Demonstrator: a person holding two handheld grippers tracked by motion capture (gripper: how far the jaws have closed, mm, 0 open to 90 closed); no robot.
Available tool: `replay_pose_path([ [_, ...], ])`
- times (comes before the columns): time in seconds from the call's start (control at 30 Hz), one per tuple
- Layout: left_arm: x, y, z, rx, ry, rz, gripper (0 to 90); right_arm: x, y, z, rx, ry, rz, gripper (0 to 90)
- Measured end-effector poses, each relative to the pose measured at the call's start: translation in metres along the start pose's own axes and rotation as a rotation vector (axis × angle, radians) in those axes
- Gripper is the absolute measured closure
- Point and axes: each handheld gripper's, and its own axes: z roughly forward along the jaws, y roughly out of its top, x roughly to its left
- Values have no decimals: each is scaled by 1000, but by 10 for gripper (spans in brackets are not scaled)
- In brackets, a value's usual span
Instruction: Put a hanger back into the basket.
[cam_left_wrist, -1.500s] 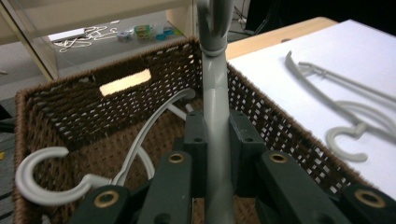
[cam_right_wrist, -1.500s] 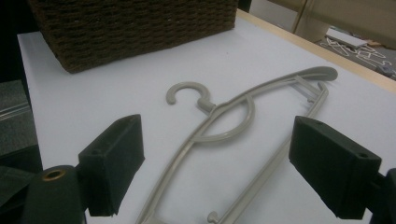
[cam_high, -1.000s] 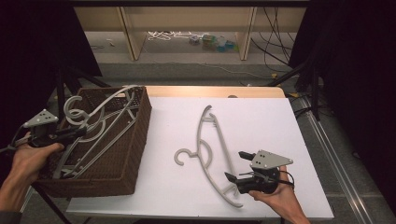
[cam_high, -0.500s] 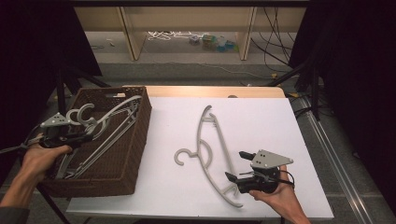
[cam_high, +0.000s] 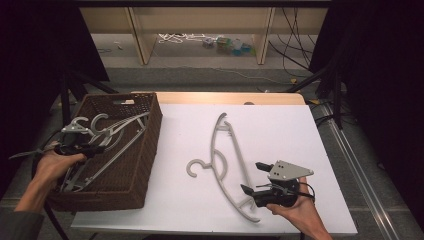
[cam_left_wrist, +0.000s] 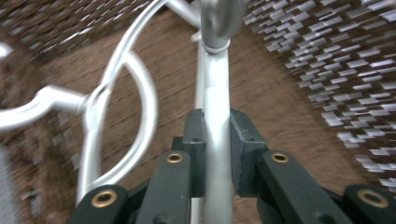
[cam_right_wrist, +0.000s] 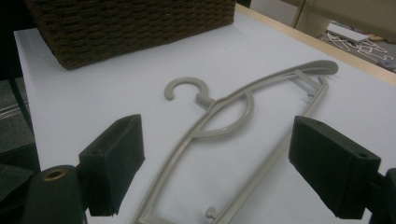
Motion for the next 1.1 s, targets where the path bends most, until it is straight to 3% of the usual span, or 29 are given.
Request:
replay_pose_path([
  [0.07, 5, -1, -1, -18, -5, -41, 770, 0, 0, 0, 3, 0, 4, 191],
  [0.5, 19, -6, -4, -15, 105, -134, 708, -2, -2, 1, 4, -1, 11, 191],
  [0.6, 23, -7, -9, -59, 142, -190, 653, -2, -2, 1, 6, -1, 13, 191],
  [0.7, 23, -8, -17, -106, 139, -225, 606, -1, -2, 2, 7, -2, 19, 191],
  [0.8, 16, -7, -26, -167, 126, -248, 536, -1, -3, 3, 8, -5, 18, 191],
  [0.87, 12, -6, -30, -181, 123, -254, 477, -1, -3, 3, 7, -9, 20, 190],
  [0.9, 4, -3, -35, -224, 115, -270, 447, -1, -3, 3, 6, -14, 22, 190],
  [0.93, 4, -3, -35, -224, 115, -270, 423, -1, -3, 3, 7, -10, 20, 190],
  [0.97, -5, -1, -41, -261, 98, -281, 404, -1, -3, 3, 5, -10, 19, 190],
  [1.1, -27, 4, -53, -332, 63, -267, 360, 0, -3, 3, -11, -22, 26, 188],
])
